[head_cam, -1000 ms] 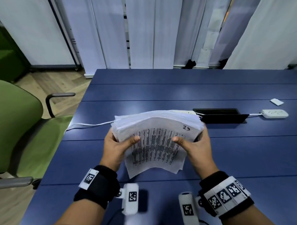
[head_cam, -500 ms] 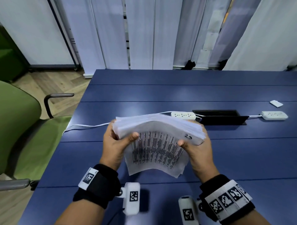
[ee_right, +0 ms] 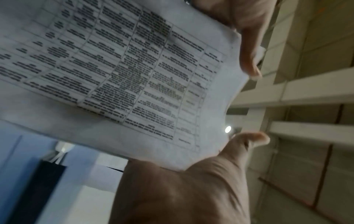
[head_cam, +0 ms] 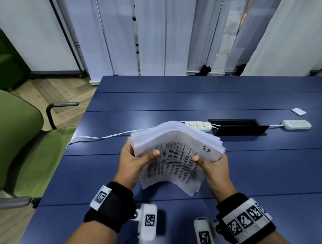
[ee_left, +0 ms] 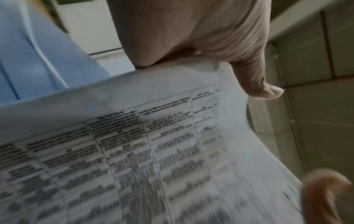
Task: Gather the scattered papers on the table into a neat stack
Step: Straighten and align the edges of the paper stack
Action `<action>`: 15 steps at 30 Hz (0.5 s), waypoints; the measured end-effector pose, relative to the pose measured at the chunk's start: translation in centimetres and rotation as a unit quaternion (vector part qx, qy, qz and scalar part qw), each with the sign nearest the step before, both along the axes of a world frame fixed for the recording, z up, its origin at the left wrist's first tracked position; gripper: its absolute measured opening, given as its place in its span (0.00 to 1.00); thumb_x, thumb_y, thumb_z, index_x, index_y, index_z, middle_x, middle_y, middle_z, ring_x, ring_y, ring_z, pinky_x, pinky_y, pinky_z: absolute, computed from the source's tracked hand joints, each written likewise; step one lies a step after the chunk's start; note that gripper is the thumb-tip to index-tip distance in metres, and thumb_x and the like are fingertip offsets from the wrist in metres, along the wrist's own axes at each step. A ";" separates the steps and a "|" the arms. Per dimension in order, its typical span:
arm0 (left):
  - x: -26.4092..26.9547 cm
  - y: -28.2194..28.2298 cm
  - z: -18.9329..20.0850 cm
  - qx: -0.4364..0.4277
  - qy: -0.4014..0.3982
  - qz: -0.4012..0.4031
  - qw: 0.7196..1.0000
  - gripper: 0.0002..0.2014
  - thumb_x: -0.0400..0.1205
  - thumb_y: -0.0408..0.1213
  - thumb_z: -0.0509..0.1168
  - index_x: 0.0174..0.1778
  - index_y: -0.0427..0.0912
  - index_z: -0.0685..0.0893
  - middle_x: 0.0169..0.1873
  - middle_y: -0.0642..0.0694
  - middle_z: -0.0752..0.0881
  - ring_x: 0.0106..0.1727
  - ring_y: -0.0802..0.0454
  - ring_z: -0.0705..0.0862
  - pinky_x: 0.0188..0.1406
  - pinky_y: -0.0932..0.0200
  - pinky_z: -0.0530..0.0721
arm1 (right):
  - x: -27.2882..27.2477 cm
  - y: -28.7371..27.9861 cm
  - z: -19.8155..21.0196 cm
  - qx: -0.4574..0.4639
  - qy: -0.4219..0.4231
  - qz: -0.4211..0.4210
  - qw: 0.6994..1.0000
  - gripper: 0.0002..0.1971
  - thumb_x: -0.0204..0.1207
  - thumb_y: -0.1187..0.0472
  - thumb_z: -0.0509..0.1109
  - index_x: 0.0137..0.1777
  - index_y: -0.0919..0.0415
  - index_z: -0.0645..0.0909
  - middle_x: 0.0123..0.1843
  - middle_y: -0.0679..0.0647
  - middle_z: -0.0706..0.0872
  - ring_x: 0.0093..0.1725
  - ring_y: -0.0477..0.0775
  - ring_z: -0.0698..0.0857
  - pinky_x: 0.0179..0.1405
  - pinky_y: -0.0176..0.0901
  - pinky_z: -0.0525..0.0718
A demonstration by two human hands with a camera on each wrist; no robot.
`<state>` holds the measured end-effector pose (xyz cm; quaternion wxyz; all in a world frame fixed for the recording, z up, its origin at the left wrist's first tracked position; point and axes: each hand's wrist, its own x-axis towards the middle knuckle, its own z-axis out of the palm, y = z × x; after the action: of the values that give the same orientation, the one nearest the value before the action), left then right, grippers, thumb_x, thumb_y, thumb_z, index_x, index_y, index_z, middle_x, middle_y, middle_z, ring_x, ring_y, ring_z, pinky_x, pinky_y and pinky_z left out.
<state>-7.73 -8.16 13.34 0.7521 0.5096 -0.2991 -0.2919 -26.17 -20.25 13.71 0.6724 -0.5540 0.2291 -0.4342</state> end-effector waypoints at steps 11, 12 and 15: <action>0.4 -0.4 -0.5 0.031 0.008 -0.018 0.999 0.42 0.53 0.52 0.86 0.60 0.34 0.84 0.50 0.44 0.92 0.51 0.51 0.90 0.49 0.61 0.86 | -0.3 -0.5 0.8 -0.009 0.044 -0.009 0.999 0.21 0.55 0.70 0.80 0.51 0.70 0.85 0.42 0.52 0.93 0.42 0.47 0.91 0.42 0.37 0.88; 0.2 -0.3 -0.6 0.046 0.001 -0.027 0.999 0.38 0.54 0.51 0.86 0.58 0.38 0.86 0.51 0.44 0.92 0.53 0.51 0.89 0.51 0.60 0.86 | -0.4 -0.9 1.0 0.006 0.034 -0.019 0.999 0.19 0.56 0.69 0.79 0.50 0.67 0.85 0.42 0.53 0.93 0.41 0.48 0.91 0.41 0.38 0.88; -0.1 -0.2 -1.3 0.048 0.004 -0.023 0.999 0.34 0.59 0.39 0.85 0.60 0.35 0.84 0.52 0.44 0.92 0.53 0.50 0.90 0.50 0.61 0.86 | -0.2 -0.5 1.5 -0.012 0.045 0.001 0.999 0.21 0.56 0.70 0.79 0.52 0.62 0.85 0.45 0.52 0.93 0.46 0.49 0.91 0.44 0.41 0.88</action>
<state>-7.86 -8.35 12.09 0.7213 0.5368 -0.2935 -0.3247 -26.34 -20.72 15.26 0.6553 -0.5814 0.2529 -0.4107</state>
